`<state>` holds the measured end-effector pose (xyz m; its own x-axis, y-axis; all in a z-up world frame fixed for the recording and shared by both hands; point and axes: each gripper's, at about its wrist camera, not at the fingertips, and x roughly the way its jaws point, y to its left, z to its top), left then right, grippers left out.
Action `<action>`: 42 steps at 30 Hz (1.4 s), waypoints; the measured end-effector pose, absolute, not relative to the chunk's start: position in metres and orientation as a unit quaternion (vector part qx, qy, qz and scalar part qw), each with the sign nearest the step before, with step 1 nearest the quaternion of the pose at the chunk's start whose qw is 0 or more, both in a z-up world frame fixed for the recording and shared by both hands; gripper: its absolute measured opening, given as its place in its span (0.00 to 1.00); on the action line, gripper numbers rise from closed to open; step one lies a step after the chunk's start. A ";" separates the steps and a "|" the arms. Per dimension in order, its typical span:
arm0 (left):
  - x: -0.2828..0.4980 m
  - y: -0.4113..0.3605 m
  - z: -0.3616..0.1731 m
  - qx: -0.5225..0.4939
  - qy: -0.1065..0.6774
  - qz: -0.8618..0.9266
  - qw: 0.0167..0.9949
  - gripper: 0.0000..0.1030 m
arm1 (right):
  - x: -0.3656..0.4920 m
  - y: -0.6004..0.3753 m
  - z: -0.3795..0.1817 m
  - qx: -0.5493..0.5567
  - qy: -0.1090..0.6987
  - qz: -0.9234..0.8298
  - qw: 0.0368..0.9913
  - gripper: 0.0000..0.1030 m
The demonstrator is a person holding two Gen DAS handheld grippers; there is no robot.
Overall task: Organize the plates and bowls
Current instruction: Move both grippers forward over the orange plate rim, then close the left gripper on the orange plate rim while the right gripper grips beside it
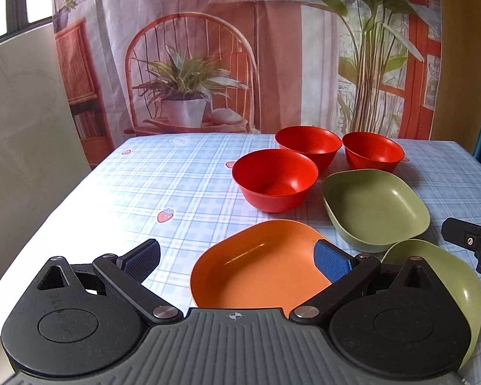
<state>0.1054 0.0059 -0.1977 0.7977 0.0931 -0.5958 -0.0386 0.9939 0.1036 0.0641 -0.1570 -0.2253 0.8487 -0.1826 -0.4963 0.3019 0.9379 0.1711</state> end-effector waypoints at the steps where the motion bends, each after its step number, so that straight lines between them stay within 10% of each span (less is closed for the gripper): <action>1: 0.106 0.008 -0.198 0.033 0.321 0.030 0.946 1.00 | 0.064 -0.157 -0.226 0.123 0.244 -0.124 0.954 0.98; 23: 0.103 0.016 -0.206 -0.002 0.357 0.013 0.934 0.93 | 0.065 -0.142 -0.225 0.113 0.264 -0.078 0.955 0.83; 42: 0.113 0.057 -0.237 -0.104 0.429 0.033 0.897 0.45 | 0.140 -0.095 -0.236 0.066 0.338 0.060 0.937 0.36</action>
<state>0.1127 0.0570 -0.2367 0.6296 -0.0304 -0.7763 -0.1475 0.9764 -0.1579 0.1402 -0.0947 -0.2356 0.7637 0.1578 -0.6260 -0.0682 0.9840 0.1649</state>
